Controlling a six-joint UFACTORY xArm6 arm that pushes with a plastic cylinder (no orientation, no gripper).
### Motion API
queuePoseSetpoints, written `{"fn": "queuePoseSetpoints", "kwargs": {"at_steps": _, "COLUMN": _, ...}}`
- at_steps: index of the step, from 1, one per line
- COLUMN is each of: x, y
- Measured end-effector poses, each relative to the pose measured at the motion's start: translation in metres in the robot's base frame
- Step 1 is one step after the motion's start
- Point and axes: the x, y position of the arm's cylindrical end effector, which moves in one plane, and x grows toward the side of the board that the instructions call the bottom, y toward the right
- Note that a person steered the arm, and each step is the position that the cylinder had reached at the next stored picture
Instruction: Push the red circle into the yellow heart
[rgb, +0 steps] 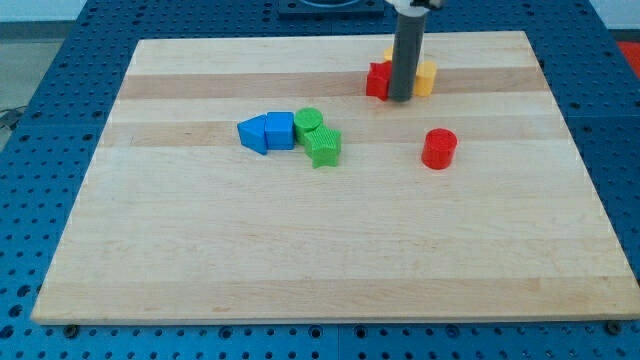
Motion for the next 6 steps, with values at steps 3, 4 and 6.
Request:
{"fn": "queuePoseSetpoints", "kwargs": {"at_steps": 3, "x": 0.193, "y": -0.06}}
{"fn": "queuePoseSetpoints", "kwargs": {"at_steps": 4, "x": 0.274, "y": -0.045}}
{"fn": "queuePoseSetpoints", "kwargs": {"at_steps": 6, "x": 0.206, "y": 0.081}}
